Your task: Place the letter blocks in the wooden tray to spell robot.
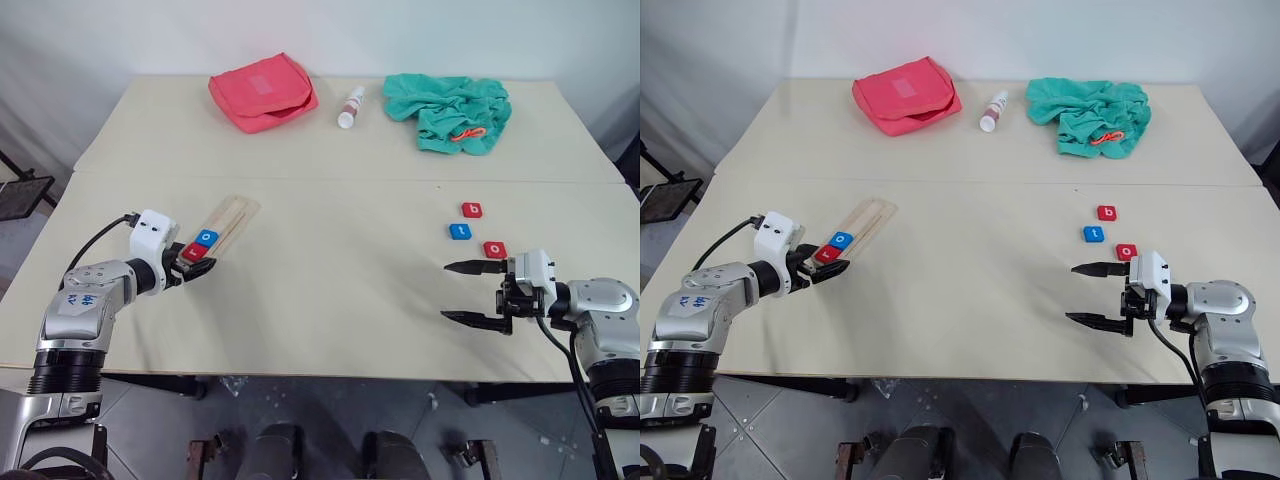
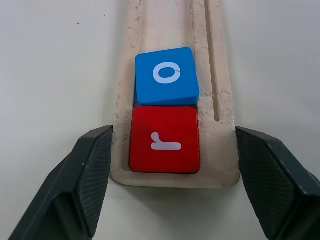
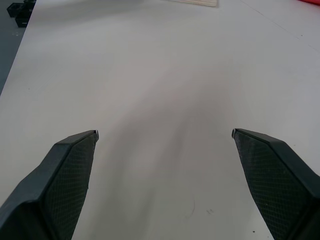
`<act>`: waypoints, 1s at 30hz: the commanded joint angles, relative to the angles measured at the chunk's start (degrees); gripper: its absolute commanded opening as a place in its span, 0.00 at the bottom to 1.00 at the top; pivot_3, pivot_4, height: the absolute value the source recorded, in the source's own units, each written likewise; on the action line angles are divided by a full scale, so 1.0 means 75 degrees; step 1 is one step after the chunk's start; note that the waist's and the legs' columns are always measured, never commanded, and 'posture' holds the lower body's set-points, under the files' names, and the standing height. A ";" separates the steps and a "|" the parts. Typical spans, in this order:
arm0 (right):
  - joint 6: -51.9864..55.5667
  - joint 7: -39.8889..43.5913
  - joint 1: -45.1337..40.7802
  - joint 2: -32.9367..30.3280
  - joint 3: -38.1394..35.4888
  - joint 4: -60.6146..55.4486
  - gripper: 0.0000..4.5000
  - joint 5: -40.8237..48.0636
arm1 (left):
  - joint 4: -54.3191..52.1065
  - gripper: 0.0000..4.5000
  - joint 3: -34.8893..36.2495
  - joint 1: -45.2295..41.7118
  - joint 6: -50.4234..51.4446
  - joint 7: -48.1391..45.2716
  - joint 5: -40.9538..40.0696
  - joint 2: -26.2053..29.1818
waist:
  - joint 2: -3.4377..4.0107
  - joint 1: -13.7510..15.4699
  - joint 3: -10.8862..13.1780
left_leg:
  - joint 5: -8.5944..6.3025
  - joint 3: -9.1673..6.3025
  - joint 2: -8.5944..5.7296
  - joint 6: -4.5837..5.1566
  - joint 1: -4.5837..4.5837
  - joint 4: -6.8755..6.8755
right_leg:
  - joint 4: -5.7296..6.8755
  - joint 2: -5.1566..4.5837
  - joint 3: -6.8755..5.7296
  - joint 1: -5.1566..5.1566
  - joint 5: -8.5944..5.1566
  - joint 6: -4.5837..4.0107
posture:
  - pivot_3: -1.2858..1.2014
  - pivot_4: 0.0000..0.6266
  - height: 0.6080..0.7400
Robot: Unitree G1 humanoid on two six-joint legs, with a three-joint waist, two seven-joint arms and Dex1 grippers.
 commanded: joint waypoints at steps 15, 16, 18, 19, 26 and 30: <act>-0.0050 0.0112 -0.0178 -0.0123 -0.0253 -0.0015 1.00 -0.0137 | -0.0729 0.75 -0.0603 0.0747 -0.2563 -0.2209 0.0008 0.0015 | -0.0010 -0.0006 0.0006 | 0.0000 0.0000 -0.0001 0.0001 -0.0018 0.0002 | -0.0015 -0.0001 -0.0004 -0.0009 0.0000 0.0000 | 0.52 0.24 1.00; -0.0063 0.0080 -0.0146 -0.0110 -0.0270 -0.0039 1.00 -0.0134 | -0.0692 0.75 -0.0734 0.0671 -0.2656 -0.2355 0.0060 0.0010 | -0.0010 -0.0009 0.0006 | 0.0000 0.0001 0.0000 0.0001 -0.0018 0.0001 | -0.0014 0.0000 -0.0005 -0.0009 0.0000 0.0000 | 0.52 0.24 1.00; -0.0073 0.0031 -0.0101 -0.0091 -0.0287 -0.0079 1.00 -0.0134 | -0.0605 0.75 -0.0879 0.0556 -0.2796 -0.2556 0.0116 -0.0006 | -0.0011 -0.0005 0.0007 | 0.0000 0.0003 0.0000 0.0001 -0.0018 0.0000 | -0.0014 0.0000 -0.0005 -0.0010 0.0000 0.0000 | 0.52 0.24 1.00; -0.0073 0.0000 -0.0029 -0.0088 -0.0320 -0.0145 1.00 -0.0114 | -0.0575 0.75 -0.1028 0.0447 -0.2884 -0.2717 0.0170 -0.0008 | -0.0011 -0.0004 0.0007 | 0.0000 0.0003 0.0000 0.0001 -0.0018 0.0000 | -0.0014 0.0000 -0.0006 -0.0010 0.0000 0.0000 | 0.52 0.24 1.00; 0.0004 -0.0499 0.0920 -0.0086 -0.0733 -0.1029 1.00 0.0061 | 0.0006 0.75 -0.2327 -0.0830 -0.3609 -0.3772 0.0805 -0.0349 | -0.0013 0.0024 0.0008 | 0.0000 -0.0001 -0.0010 0.0003 -0.0026 0.0004 | -0.0008 -0.0003 -0.0019 -0.0008 0.0000 0.0000 | 0.52 0.24 1.00; 0.0079 -0.0775 0.1415 -0.0078 -0.0938 -0.1494 1.00 0.0127 | 0.0335 0.75 -0.2751 -0.1392 -0.3881 -0.4148 0.0961 -0.0741 | -0.0014 0.0000 0.0008 | 0.0000 0.0006 -0.0004 0.0004 -0.0025 0.0001 | -0.0010 0.0000 -0.0019 -0.0011 0.0000 0.0000 | 0.52 0.24 1.00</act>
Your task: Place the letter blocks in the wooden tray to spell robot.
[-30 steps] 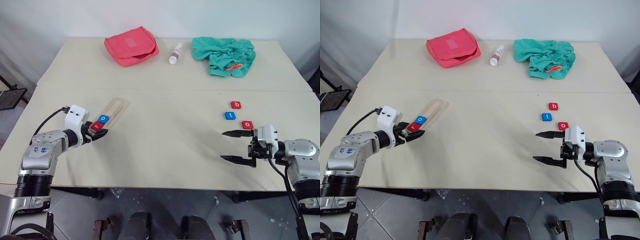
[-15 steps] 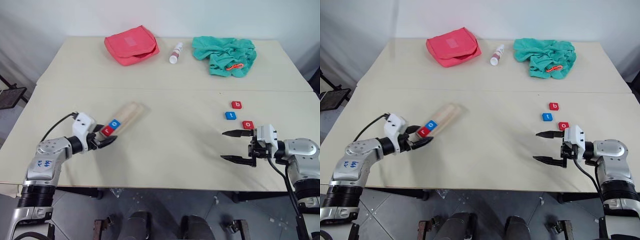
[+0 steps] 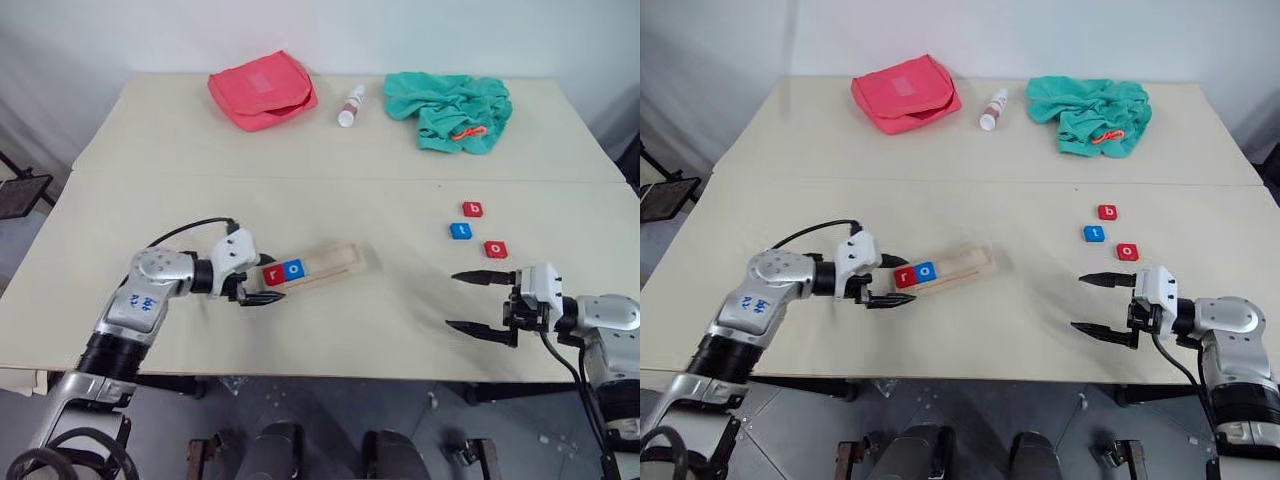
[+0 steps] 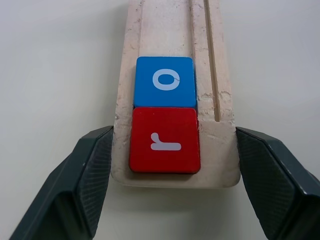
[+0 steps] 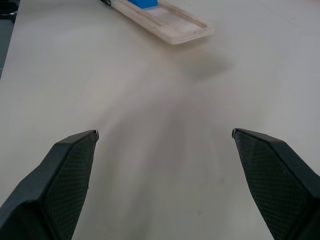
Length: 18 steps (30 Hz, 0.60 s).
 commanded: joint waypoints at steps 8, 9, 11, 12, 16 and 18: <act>0.0137 -0.0613 0.1142 -0.0154 -0.0931 -0.1169 1.00 0.0375 | 0.1045 0.75 -0.0912 -0.1109 -0.0654 -0.0729 0.0569 -0.1018 | -0.0006 0.0057 0.0004 | -0.0001 0.0006 -0.0006 0.0003 -0.0009 0.0014 | 0.0008 -0.0004 -0.0017 0.0003 0.0000 0.0001 | 0.52 0.24 1.00; 0.0141 -0.0663 0.1225 -0.0164 -0.0992 -0.1232 1.00 0.0384 | 0.1039 0.75 -0.0979 -0.1130 -0.0607 -0.0768 0.0619 -0.1085 | -0.0011 0.0055 0.0007 | 0.0001 0.0003 -0.0011 0.0008 -0.0013 0.0014 | 0.0003 -0.0008 -0.0016 0.0003 0.0001 0.0002 | 0.52 0.24 1.00; 0.0162 -0.0722 0.1310 -0.0162 -0.1046 -0.1319 1.00 0.0393 | 0.1053 0.75 -0.1035 -0.1166 -0.0536 -0.0794 0.0676 -0.1166 | -0.0014 0.0036 0.0008 | 0.0000 0.0003 -0.0010 0.0009 -0.0014 0.0015 | 0.0001 -0.0007 -0.0016 0.0003 0.0002 0.0003 | 0.52 0.24 1.00; 0.0170 -0.0753 0.1362 -0.0151 -0.1078 -0.1361 1.00 0.0392 | 0.1073 0.75 -0.1064 -0.1200 -0.0431 -0.0786 0.0705 -0.1232 | -0.0014 0.0022 0.0008 | 0.0000 0.0003 -0.0008 0.0009 -0.0011 0.0015 | 0.0003 -0.0006 -0.0017 0.0003 0.0002 0.0003 | 0.52 0.24 1.00; 0.0152 -0.0843 0.1498 -0.0090 -0.1171 -0.1500 1.00 0.0463 | 0.1197 0.75 -0.1207 -0.1377 -0.0326 -0.0825 0.0835 -0.1507 | -0.0014 0.0022 0.0008 | 0.0001 0.0003 -0.0007 0.0009 -0.0010 0.0016 | 0.0004 -0.0005 -0.0016 0.0004 0.0002 0.0003 | 0.52 0.24 1.00; 0.0125 -0.0816 0.1523 -0.0087 -0.1188 -0.1521 1.00 0.0520 | 0.1242 0.75 -0.1247 -0.1449 -0.0279 -0.0809 0.0926 -0.1549 | -0.0014 0.0021 0.0008 | 0.0001 0.0000 -0.0007 0.0010 -0.0010 0.0016 | 0.0003 -0.0006 -0.0015 0.0005 0.0002 0.0003 | 0.52 0.24 1.00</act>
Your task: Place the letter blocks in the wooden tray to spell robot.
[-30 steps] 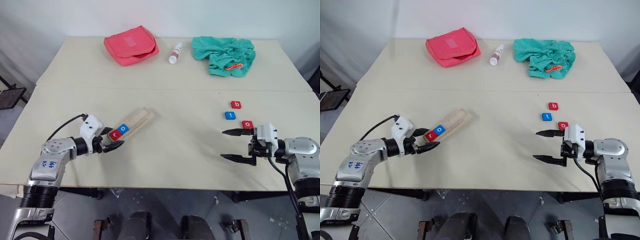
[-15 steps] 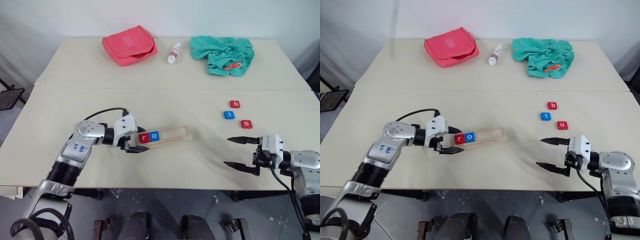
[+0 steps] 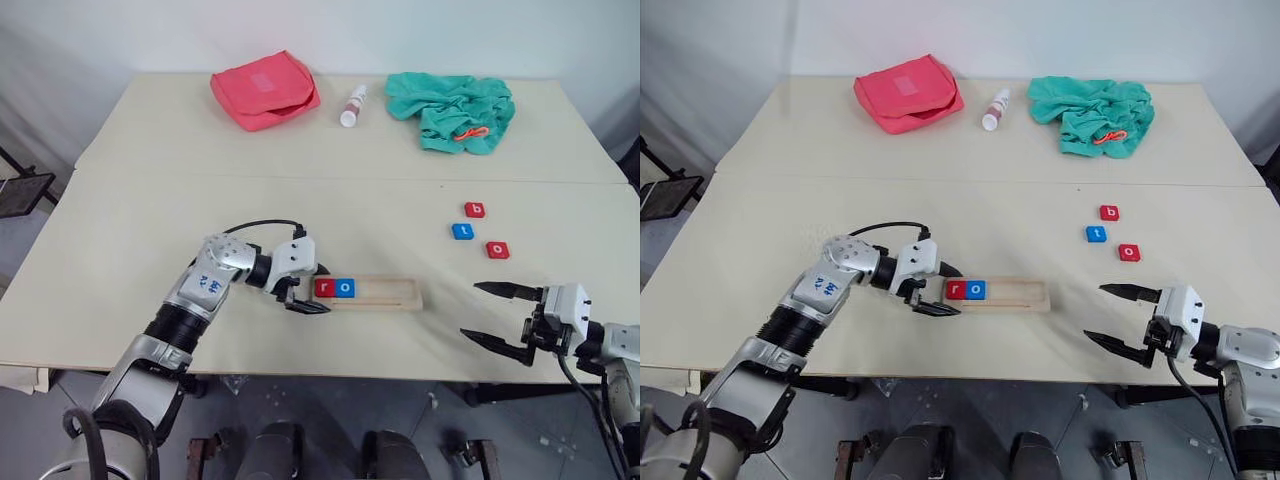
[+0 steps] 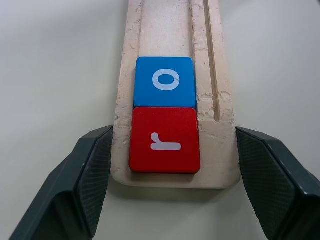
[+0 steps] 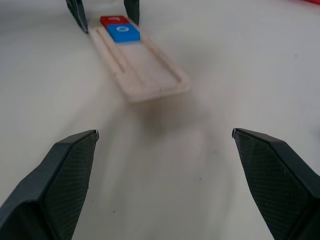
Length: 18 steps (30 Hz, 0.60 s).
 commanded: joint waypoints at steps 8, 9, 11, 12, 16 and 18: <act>-0.0041 0.0009 0.0016 -0.0120 -0.0363 -0.0170 1.00 0.0202 | -0.0190 1.00 -0.0100 -0.0118 0.0405 0.0081 0.0281 -0.0088 | 0.0000 0.0001 0.0000 | 0.0000 -0.0005 0.0001 0.0000 0.0001 0.0000 | 0.0001 0.0001 -0.0001 0.0002 0.0000 0.0000 | 0.52 0.24 1.00; -0.0028 0.0024 -0.0004 -0.0152 -0.0375 -0.0145 1.00 0.0203 | -0.0356 1.00 -0.0014 -0.0028 0.0435 0.0164 0.0268 -0.0025 | 0.0000 -0.0001 0.0000 | 0.0000 -0.0007 0.0001 0.0000 0.0002 0.0001 | 0.0002 0.0000 -0.0001 0.0002 0.0000 0.0000 | 0.52 0.24 1.00; -0.0003 0.0064 -0.0032 -0.0218 -0.0403 -0.0103 1.00 0.0208 | -0.0734 1.00 0.0190 0.0140 0.0573 0.0220 0.0129 0.0120 | 0.0000 -0.0010 0.0000 | 0.0000 -0.0010 0.0001 0.0000 0.0002 0.0001 | 0.0001 0.0000 0.0001 0.0001 0.0000 0.0000 | 0.52 0.24 1.00; 0.0017 0.0076 -0.0045 -0.0250 -0.0418 -0.0093 1.00 0.0209 | -0.0960 1.00 0.0316 0.0238 0.0660 0.0210 0.0007 0.0219 | 0.0000 -0.0013 0.0000 | 0.0000 -0.0011 0.0003 0.0000 0.0002 0.0000 | 0.0001 0.0001 0.0002 0.0000 0.0000 0.0000 | 0.52 0.24 1.00; 0.0067 0.0078 -0.0075 -0.0345 -0.0473 -0.0060 1.00 0.0226 | -0.1661 1.00 0.0714 0.0572 0.0953 0.0120 -0.0389 0.0571 | 0.0000 -0.0023 0.0000 | 0.0000 -0.0013 0.0007 0.0000 0.0001 -0.0004 | 0.0001 0.0002 0.0002 -0.0003 0.0000 0.0000 | 0.52 0.24 1.00; 0.0186 -0.0028 -0.0035 -0.0380 -0.0540 -0.0109 1.00 0.0230 | -0.2031 1.00 0.1011 0.0848 0.0931 -0.0013 -0.0645 0.0876 | 0.0000 -0.0026 0.0000 | 0.0000 -0.0014 0.0007 0.0000 0.0002 -0.0004 | 0.0002 0.0003 0.0003 -0.0002 0.0000 0.0000 | 0.52 0.24 1.00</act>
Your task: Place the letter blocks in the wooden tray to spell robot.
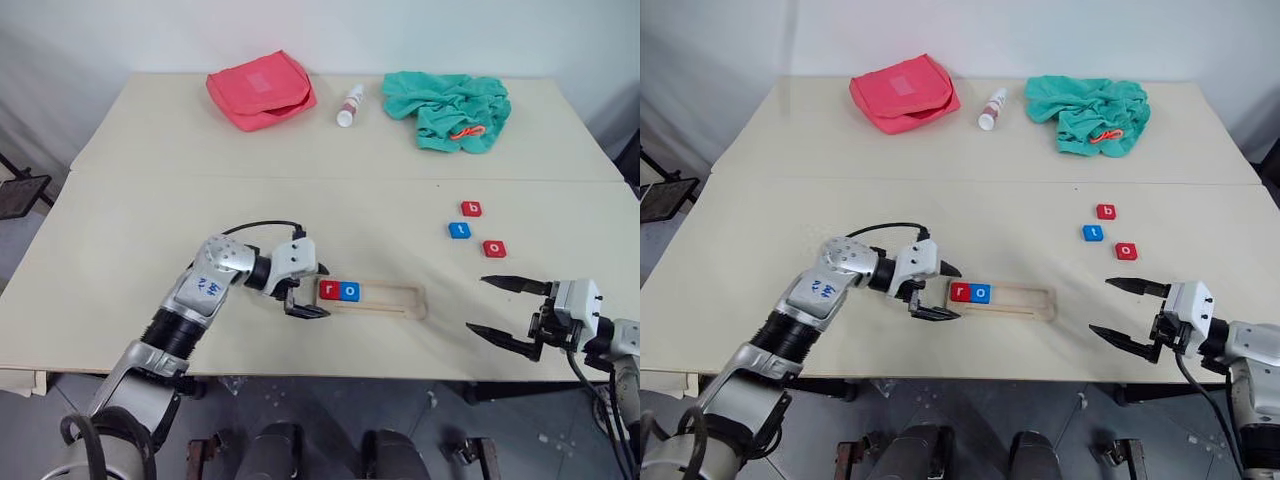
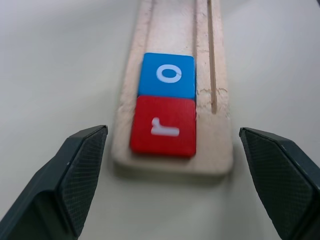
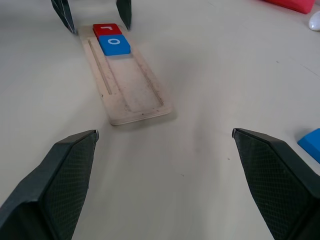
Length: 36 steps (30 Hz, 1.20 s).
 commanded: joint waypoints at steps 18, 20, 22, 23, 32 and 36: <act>0.2763 -0.5538 0.0789 0.0938 -0.0797 -0.2487 1.00 -0.1028 | 0.1077 1.00 0.3086 0.2222 -0.3758 -0.1853 -0.2830 0.0173 | 0.0006 0.0000 -0.0003 | 0.0000 0.0002 -0.0003 -0.0001 0.0007 0.0001 | 0.0020 -0.0005 0.0004 -0.0004 0.0000 0.0000 | 0.52 0.24 1.00; 0.3132 -0.5742 0.0852 0.1091 -0.0866 -0.2858 1.00 -0.0743 | 0.1386 1.00 0.3036 0.2217 -0.3934 -0.2107 -0.2830 0.0169 | 0.0007 -0.0004 -0.0004 | 0.0000 0.0011 -0.0003 -0.0001 0.0016 -0.0003 | 0.0024 -0.0005 0.0008 -0.0004 0.0000 0.0000 | 0.52 0.24 1.00; 0.3652 -0.5761 0.0927 0.1147 -0.0946 -0.3168 1.00 -0.0350 | 0.1790 1.00 0.3069 0.2112 -0.4176 -0.2318 -0.2876 0.0110 | 0.0007 -0.0009 -0.0003 | 0.0000 0.0012 -0.0003 -0.0001 0.0016 -0.0004 | 0.0028 -0.0005 0.0011 -0.0008 0.0000 0.0000 | 0.52 0.24 1.00; 0.3674 -0.5837 0.0966 0.1122 -0.0963 -0.3233 1.00 -0.0421 | 0.1908 1.00 0.3052 0.2079 -0.4262 -0.2394 -0.2874 0.0087 | 0.0007 -0.0008 -0.0003 | 0.0000 0.0012 -0.0002 -0.0001 0.0016 -0.0003 | 0.0029 -0.0005 0.0011 -0.0008 0.0000 0.0000 | 0.52 0.24 1.00; 0.5562 -0.6282 0.1123 0.0703 -0.1153 -0.3794 1.00 -0.0279 | 0.2755 1.00 0.3035 0.1625 -0.4661 -0.2905 -0.2937 -0.0100 | 0.0006 -0.0003 -0.0004 | -0.0001 0.0008 -0.0006 0.0001 0.0016 -0.0001 | 0.0037 -0.0006 0.0011 -0.0007 0.0000 0.0000 | 0.52 0.24 1.00; 0.5795 -0.6265 0.0912 0.0730 -0.1250 -0.3834 1.00 -0.0082 | 0.2931 1.00 0.2994 0.1494 -0.4885 -0.3153 -0.3009 -0.0193 | 0.0006 -0.0027 -0.0004 | -0.0001 0.0014 -0.0003 0.0001 0.0017 -0.0005 | 0.0038 -0.0005 0.0012 -0.0012 0.0000 0.0000 | 0.52 0.24 1.00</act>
